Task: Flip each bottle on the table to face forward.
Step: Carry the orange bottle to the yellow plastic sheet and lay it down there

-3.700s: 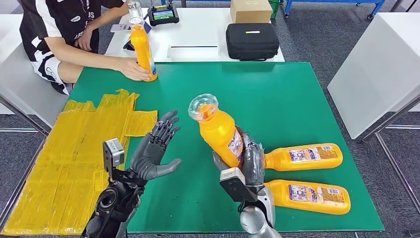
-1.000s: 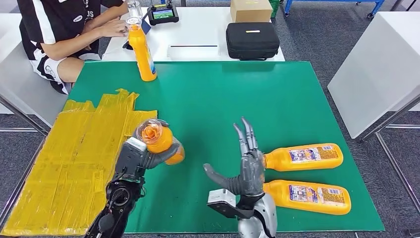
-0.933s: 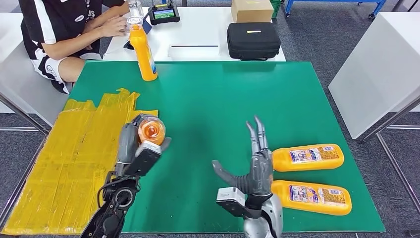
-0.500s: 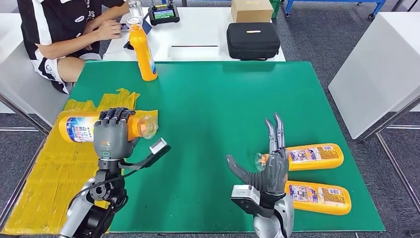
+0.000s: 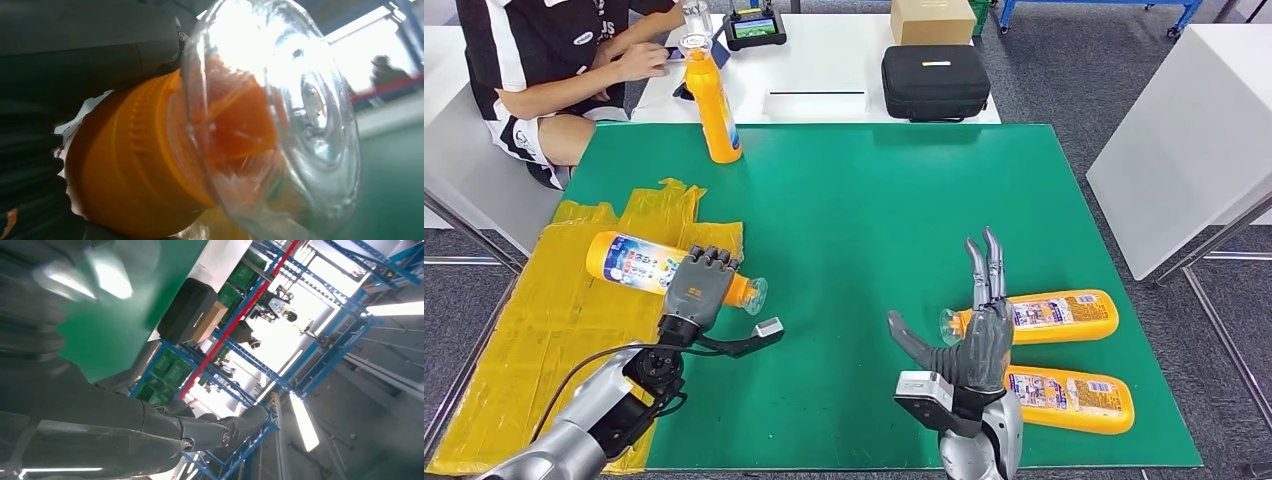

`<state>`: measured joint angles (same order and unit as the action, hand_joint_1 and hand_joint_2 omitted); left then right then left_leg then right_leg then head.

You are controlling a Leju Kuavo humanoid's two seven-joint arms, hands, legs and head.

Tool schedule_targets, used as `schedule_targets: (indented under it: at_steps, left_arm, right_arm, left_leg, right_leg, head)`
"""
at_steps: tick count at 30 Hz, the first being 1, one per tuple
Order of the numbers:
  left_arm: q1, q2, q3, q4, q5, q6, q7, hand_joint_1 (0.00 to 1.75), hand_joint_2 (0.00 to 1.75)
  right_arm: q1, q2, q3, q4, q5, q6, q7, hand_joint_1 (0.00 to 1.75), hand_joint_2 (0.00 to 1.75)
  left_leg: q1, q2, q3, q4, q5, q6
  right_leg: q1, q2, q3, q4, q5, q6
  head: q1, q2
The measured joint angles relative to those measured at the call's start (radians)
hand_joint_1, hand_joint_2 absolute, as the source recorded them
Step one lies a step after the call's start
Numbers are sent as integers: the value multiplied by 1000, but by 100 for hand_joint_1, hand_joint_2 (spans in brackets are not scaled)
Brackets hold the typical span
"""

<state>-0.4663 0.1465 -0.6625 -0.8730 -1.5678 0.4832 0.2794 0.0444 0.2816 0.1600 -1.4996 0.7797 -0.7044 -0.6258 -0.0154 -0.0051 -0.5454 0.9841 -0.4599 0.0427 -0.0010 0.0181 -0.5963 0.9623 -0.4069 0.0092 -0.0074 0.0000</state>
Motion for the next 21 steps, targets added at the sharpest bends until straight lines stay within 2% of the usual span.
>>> schedule_targets:
  at_steps: [7,12,13,16,17,21]
  left_arm:
    - [-14,-43,62,120,0,1,-45,175,175]
    - [-24,-73,122,177,-1,0,-110,175,175]
    - [-29,-79,136,190,-1,0,-119,153,175]
    - [-41,-94,173,222,-1,8,-130,22,175]
    - [-43,-97,183,230,-1,16,-128,0,175]
    - [-43,-113,227,254,6,74,-125,0,175]
  right_arm:
    - [0,0,-4,0,4,0,8,0,175]
    - [0,0,-8,0,14,0,12,0,175]
    - [0,0,-9,0,15,0,14,0,175]
    - [0,0,-14,0,20,0,21,0,175]
    - [0,0,-15,0,22,0,24,0,175]
    - [0,0,-19,0,44,0,42,0,175]
  left_leg:
    - [0,0,0,0,0,0]
    - [0,0,0,0,0,0]
    - [0,0,0,0,0,0]
    - [0,-1,0,0,0,0]
    - [0,0,0,0,0,0]
    - [0,-1,0,0,0,0]
  right_leg:
    - [0,0,0,0,0,0]
    - [0,0,0,0,0,0]
    - [0,0,0,0,0,0]
    - [0,0,0,0,0,0]
    - [0,0,0,0,0,0]
    - [0,0,0,0,0,0]
  head:
    - [0,0]
    - [0,0]
    - [0,0]
    - [0,0]
    - [0,0]
    - [0,0]
